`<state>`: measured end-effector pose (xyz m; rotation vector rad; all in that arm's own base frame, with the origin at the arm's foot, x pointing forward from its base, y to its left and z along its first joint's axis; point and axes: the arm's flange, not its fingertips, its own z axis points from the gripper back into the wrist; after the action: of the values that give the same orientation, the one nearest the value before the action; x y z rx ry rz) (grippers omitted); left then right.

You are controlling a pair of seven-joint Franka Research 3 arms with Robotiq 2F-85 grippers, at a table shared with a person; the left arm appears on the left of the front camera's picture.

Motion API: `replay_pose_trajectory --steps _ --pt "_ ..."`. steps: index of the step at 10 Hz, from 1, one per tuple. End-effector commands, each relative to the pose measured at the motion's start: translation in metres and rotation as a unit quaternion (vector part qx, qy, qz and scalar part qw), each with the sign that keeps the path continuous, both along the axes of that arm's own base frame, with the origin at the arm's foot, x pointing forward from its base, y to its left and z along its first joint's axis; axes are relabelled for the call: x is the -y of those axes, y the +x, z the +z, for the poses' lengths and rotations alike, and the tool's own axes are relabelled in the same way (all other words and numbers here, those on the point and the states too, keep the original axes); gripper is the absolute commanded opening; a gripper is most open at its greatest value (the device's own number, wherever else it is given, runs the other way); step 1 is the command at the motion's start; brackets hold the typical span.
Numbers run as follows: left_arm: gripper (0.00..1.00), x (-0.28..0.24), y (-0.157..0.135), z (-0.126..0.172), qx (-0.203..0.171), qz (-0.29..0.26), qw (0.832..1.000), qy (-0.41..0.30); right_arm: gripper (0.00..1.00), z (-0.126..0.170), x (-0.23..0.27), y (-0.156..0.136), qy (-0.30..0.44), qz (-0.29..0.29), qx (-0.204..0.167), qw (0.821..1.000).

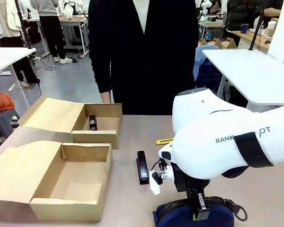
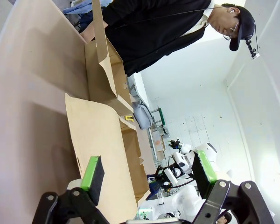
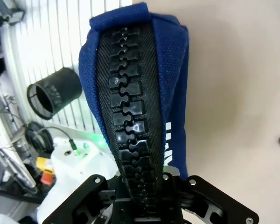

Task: Place items inside the box.
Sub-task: Pick up a Pencil pouch or Stapler and place it inside the Mailer Box closest to the robot.

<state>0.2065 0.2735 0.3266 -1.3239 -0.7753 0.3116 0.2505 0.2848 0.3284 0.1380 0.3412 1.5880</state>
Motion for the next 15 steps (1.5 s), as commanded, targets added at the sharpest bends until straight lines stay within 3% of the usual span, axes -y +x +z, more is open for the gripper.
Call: replay_pose_trajectory --steps 1,2,3,4,6,7,8,9,10,11,12,13,14,15 --pt "0.96 0.004 0.0 0.001 0.018 0.006 1.0 -0.002 0.0 0.026 0.018 0.0 -0.023 -0.064 -0.012 0.998" --pt "0.96 0.004 0.0 0.001 0.018 0.006 1.0 -0.002 0.0 0.049 0.04 -0.004 0.014 -0.132 -0.03 0.991" --pt "0.96 0.004 0.0 0.001 0.018 0.006 1.0 -0.002 0.0 0.081 0.077 -0.017 0.097 -0.248 -0.061 0.962" --pt "0.96 0.004 0.0 0.001 0.018 0.006 1.0 -0.002 0.0 0.096 0.101 -0.03 0.135 -0.333 -0.064 0.931" --pt "0.96 0.004 0.0 0.001 0.018 0.006 1.0 -0.002 0.0 0.111 0.142 -0.054 0.217 -0.465 -0.033 0.858" --pt "0.96 0.004 0.0 0.001 0.018 0.006 1.0 -0.002 0.0 0.11 0.154 -0.05 0.274 -0.566 -0.018 0.777" --pt "0.96 0.004 0.0 0.001 0.018 0.006 1.0 -0.002 0.0 0.103 0.146 -0.042 0.317 -0.513 -0.056 0.795" --pt "0.96 0.004 0.0 0.001 0.018 0.006 1.0 -0.002 0.0 0.091 0.137 -0.028 0.279 -0.606 -0.043 0.743" --pt "0.96 0.004 0.0 0.001 0.018 0.006 1.0 -0.002 0.0 0.08 0.121 -0.021 0.238 -0.603 -0.078 0.757" --pt "0.96 0.004 0.0 0.001 0.018 0.006 1.0 -0.002 0.0 0.075 0.097 -0.018 0.204 -0.556 -0.104 0.799" --pt "0.96 0.004 0.0 0.001 0.018 0.006 1.0 -0.002 0.0 0.077 0.085 -0.022 0.206 -0.369 -0.183 0.888" --pt "0.96 0.004 0.0 0.001 0.018 0.006 1.0 -0.002 0.0 0.15 0.122 0.042 0.229 -0.573 -0.082 0.782" --pt "0.96 0.004 0.0 0.001 0.018 0.006 1.0 -0.002 0.07 0.127 0.095 0.033 0.211 -0.516 -0.113 0.822" --pt "0.96 0.004 0.0 0.001 0.018 0.006 1.0 -0.002 0.07 0.131 0.123 0.025 0.214 -0.576 -0.031 0.788"
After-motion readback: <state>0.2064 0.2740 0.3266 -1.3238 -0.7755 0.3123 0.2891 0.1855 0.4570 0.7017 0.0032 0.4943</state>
